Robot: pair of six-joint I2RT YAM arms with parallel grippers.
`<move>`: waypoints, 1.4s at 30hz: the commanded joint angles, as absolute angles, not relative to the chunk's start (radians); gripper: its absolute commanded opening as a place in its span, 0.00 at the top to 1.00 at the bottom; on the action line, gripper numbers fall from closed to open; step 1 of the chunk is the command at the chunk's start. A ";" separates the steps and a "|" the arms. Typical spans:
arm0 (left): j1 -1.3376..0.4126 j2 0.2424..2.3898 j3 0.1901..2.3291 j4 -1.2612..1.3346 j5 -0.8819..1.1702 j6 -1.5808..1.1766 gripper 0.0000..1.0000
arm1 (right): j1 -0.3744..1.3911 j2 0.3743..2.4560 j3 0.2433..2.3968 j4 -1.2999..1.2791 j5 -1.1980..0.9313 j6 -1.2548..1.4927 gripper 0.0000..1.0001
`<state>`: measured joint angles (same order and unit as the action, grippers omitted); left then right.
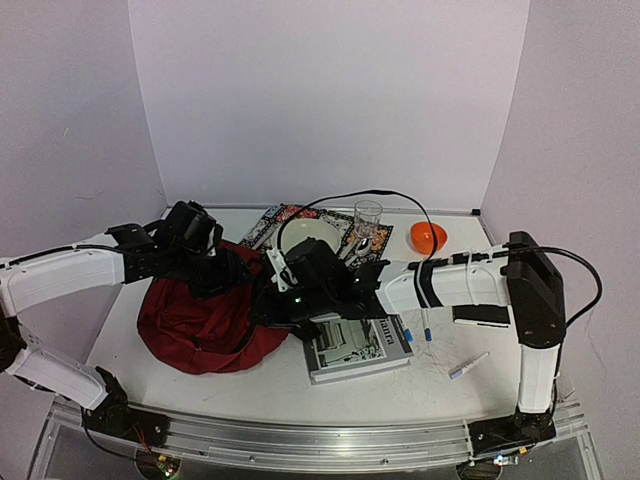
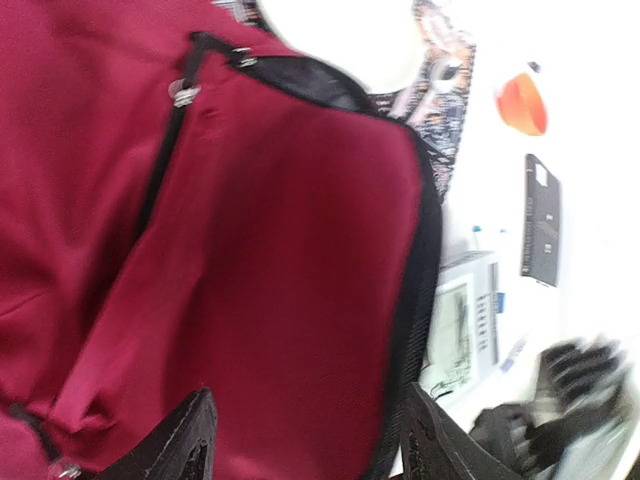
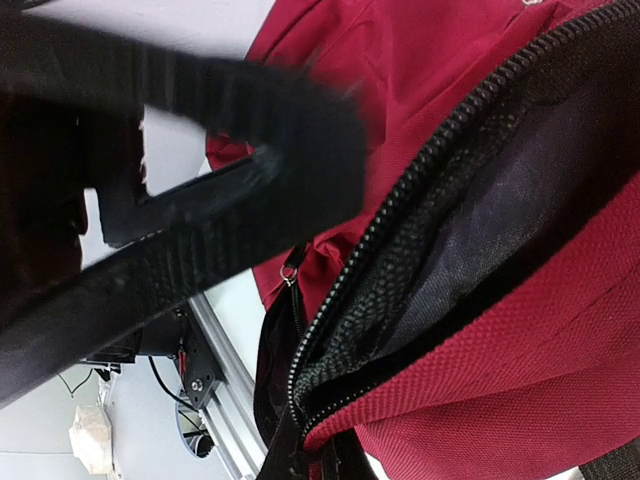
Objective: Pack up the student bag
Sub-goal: Pick up the largest pocket of the bag from the student bag.
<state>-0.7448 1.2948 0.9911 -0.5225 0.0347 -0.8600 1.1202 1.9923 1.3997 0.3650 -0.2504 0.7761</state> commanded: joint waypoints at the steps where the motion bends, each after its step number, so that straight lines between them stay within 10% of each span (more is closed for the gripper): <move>1: -0.741 1.328 1.063 -0.407 0.106 -0.828 0.35 | 1.130 1.948 1.376 0.424 -0.241 0.782 1.00; 15: -0.741 1.424 1.024 -0.391 0.091 -0.795 0.51 | 1.131 1.940 1.370 0.428 -0.235 0.776 1.00; 25: -0.741 1.473 1.031 -0.391 0.145 -0.746 0.89 | 1.131 1.927 1.347 0.428 -0.212 0.777 0.99; 42: -0.741 1.345 1.272 -0.703 -0.122 -0.507 1.00 | 1.100 1.842 1.315 0.356 -0.089 0.830 0.40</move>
<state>-0.7448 1.3938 1.1579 -0.6145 -0.0340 -0.6012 1.1167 1.8843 1.2870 0.3899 -0.1465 0.8074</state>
